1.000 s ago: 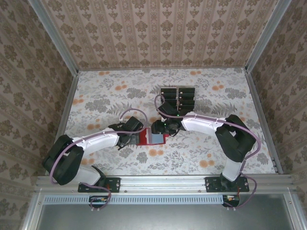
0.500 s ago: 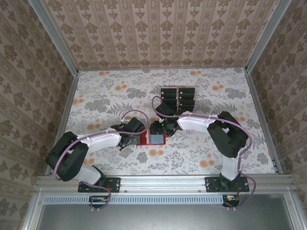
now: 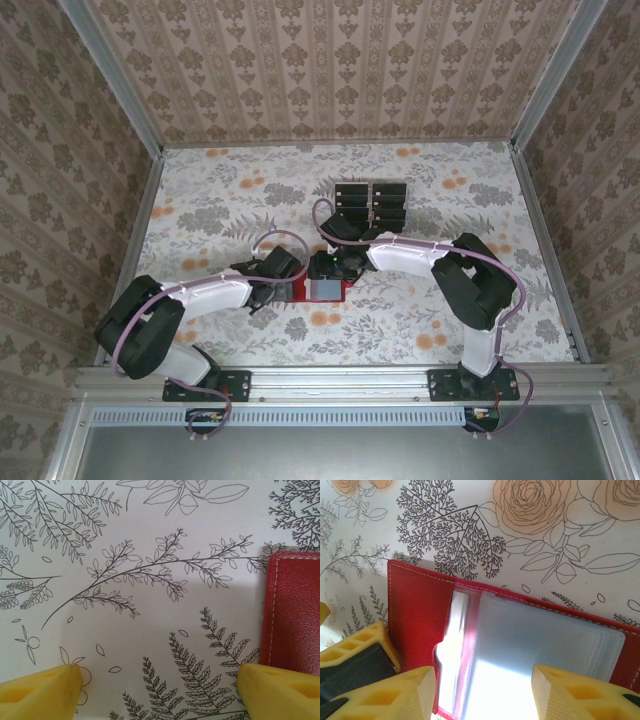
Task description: Put the credit cards into the card holder
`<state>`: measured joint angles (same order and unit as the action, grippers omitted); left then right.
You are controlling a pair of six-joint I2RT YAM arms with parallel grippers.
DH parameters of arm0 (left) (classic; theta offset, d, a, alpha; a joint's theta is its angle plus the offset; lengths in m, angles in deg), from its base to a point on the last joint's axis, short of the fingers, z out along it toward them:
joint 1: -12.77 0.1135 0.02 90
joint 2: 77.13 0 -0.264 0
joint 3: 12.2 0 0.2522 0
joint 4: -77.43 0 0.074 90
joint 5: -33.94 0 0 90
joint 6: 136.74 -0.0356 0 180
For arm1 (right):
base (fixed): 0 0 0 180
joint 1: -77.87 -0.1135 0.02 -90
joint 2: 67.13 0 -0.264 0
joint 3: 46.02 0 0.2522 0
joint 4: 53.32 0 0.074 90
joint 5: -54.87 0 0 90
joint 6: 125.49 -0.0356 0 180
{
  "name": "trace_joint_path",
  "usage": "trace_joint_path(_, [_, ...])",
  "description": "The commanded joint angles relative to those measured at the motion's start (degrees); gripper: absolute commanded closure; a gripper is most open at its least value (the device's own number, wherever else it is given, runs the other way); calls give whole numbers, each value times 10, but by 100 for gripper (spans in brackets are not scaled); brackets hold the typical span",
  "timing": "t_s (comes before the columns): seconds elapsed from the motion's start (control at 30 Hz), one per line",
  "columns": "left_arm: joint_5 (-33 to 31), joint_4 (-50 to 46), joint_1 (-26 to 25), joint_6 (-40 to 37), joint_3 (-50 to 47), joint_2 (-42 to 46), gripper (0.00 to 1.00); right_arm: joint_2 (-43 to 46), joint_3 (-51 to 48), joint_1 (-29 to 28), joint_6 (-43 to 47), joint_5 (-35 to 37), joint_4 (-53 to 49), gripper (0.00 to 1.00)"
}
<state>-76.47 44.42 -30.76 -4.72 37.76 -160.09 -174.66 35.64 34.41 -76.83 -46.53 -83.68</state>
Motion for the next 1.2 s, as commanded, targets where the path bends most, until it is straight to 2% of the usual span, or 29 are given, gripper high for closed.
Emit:
trace_joint_path(0.0, [2, -4, -1, 3, -20, -1, 12, -17, 15, -4, -15, -20, 5, 46])
trace_joint_path(0.4, [14, 23, 0, -5, -37, 19, 12, -39, 22, -7, -36, -38, 27, 46])
trace_joint_path(0.9, [59, 61, 1, -52, -102, 212, 13, -49, -4, -11, -132, -56, 108, 45])
trace_joint_path(1.03, [86, 85, -2, -56, -110, 228, 14, -50, -15, -10, -155, -59, 129, 45])
trace_joint_path(1.17, [80, 93, -14, -40, -114, 224, 14, -47, -22, -11, -169, -63, 147, 45])
